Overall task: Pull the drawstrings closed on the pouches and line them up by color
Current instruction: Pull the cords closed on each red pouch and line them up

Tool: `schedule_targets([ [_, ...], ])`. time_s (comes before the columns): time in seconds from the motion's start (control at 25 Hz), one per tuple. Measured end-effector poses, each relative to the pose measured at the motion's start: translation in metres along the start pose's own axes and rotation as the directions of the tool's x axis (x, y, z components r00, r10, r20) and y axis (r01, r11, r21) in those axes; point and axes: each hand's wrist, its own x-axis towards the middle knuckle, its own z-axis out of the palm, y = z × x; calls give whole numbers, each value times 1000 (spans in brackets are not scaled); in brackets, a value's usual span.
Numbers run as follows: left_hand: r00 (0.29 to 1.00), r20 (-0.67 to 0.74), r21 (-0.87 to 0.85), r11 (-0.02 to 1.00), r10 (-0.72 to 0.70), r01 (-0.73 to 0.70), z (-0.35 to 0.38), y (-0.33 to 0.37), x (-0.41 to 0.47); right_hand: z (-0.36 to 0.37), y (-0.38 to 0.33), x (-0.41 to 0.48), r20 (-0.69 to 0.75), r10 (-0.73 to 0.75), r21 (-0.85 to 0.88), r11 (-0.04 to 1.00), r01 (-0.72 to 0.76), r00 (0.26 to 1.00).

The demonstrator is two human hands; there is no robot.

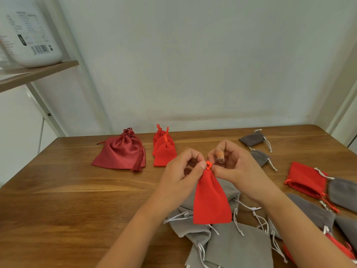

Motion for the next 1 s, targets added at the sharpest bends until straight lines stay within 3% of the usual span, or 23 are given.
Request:
schedule_targets([
  [0.2, 999, -14, -95, 994, -48, 47, 5, 1, 0, 9, -3, -2, 11, -16, -29, 999, 16, 1000],
  [0.32, 997, -13, -130, 989, -77, 74, 7, -6, 1, 13, -2, -2, -95, -33, -68, 997, 27, 995],
  [0.48, 991, -127, -150, 988, -48, 29, 9, -9, 3, 19, -3, -2, -245, -131, -160, 983, 93, 961],
  [0.68, 994, -92, -220, 975, -59, 37, 8, -8, 2, 21, -4, -4, -205, -135, -143, 984, 107, 969],
  [0.88, 991, -7, -439, 891, -136, 119, 8, 3, 0, 18, -5, -3, -178, -141, -133, 984, 118, 974],
  [1.0, 995, -9, -414, 906, -99, 87, 5, -1, 3, 16, -6, -2, -193, -130, -104, 988, 111, 972],
])
